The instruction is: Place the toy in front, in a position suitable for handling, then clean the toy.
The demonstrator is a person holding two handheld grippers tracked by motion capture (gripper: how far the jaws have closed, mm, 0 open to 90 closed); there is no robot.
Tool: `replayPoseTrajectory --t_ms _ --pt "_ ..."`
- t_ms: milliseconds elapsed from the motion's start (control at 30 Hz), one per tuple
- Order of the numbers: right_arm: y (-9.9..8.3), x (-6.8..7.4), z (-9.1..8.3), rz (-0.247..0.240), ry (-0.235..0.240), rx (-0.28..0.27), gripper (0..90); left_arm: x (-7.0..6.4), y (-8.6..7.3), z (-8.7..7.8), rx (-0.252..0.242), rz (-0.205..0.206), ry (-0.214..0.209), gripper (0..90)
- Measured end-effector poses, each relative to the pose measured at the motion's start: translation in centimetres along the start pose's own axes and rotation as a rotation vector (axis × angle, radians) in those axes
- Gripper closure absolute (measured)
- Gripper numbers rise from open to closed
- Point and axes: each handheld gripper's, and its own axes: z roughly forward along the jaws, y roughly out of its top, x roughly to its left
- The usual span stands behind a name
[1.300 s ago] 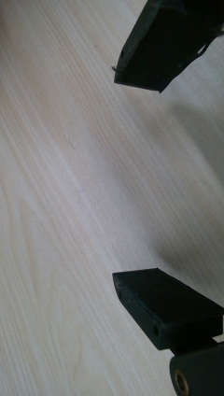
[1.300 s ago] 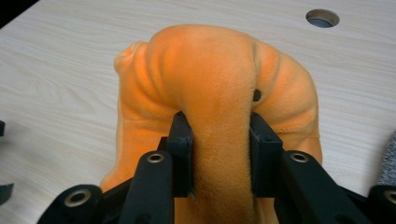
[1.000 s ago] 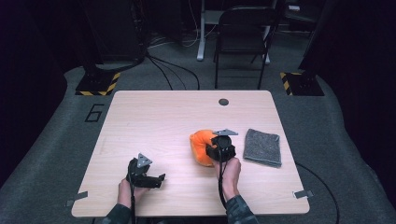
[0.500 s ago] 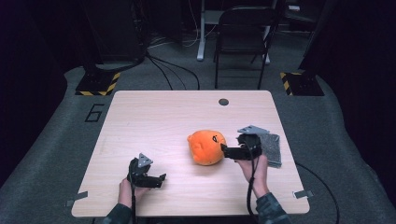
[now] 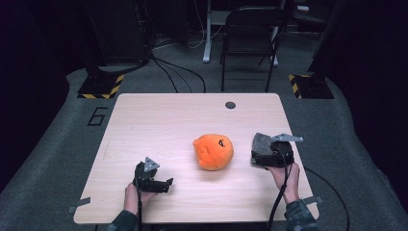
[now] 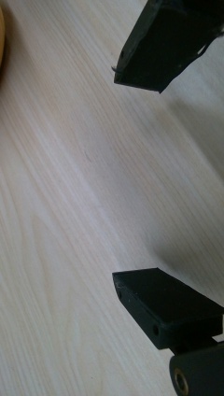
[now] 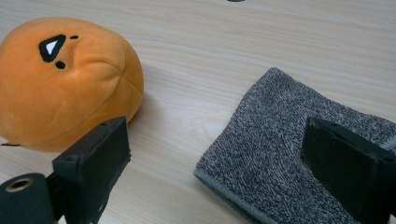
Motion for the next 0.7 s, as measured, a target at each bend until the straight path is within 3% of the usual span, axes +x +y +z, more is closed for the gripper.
replayPoseTrajectory --t_ms 33,200,333,700 --pt "0.0 0.0 0.0 0.000 0.000 0.000 7.7 -0.1 0.2 0.0 -0.002 0.009 0.001 5.9" --pt "0.0 -0.8 0.1 -0.005 -0.008 0.006 7.5 -0.9 1.8 -0.2 -0.056 -0.022 -0.028 5.8" --pt "-0.1 -1.3 0.3 -0.005 -0.013 0.017 7.7 -1.9 3.5 0.3 -0.092 -0.023 -0.072 7.6" --pt "-0.4 -2.8 1.0 0.018 -0.032 0.041 8.3 -5.7 6.2 2.2 -0.107 0.081 -0.157 15.6"
